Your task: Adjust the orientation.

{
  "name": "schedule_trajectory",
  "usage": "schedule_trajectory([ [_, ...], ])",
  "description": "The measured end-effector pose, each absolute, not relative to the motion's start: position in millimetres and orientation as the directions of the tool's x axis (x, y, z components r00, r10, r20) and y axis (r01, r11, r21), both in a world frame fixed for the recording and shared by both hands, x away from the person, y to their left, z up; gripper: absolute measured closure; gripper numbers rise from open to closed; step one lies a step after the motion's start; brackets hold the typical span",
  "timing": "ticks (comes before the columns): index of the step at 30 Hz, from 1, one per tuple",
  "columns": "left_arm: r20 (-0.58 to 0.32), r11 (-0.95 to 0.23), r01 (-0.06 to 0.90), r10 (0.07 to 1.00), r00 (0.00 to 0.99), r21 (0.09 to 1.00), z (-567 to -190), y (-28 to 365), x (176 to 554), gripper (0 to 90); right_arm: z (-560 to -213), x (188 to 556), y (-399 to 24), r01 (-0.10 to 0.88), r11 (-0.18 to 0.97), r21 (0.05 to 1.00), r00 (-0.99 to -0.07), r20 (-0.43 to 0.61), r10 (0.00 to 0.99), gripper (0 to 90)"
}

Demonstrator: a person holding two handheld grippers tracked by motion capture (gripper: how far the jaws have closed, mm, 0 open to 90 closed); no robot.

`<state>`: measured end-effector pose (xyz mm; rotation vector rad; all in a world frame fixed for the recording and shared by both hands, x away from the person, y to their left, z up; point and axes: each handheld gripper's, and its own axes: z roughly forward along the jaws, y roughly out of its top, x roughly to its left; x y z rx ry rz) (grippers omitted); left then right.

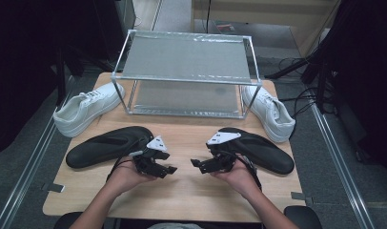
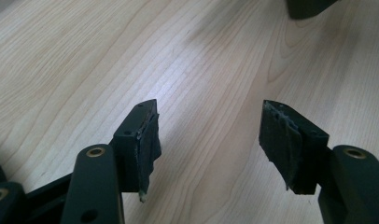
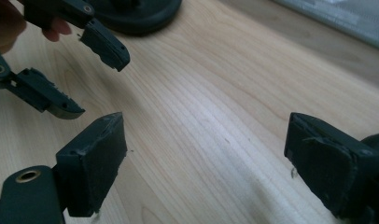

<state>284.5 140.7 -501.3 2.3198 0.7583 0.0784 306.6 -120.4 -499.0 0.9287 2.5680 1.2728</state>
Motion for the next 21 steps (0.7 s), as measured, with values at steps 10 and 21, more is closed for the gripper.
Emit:
schedule_trajectory([
  [10,-0.201,-0.564,0.515,0.525,0.827,0.646,-500.4,148.7,289.9,39.9,-495.5,303.3,-123.0,0.41,0.495,0.766,-0.835,0.098,0.541,20.6],
  [21,-0.183,-0.562,0.507,0.534,0.826,0.653,-501.7,152.6,291.2,38.5,-497.3,303.7,-123.3,0.424,0.515,0.745,-0.838,0.107,0.535,27.4],
])
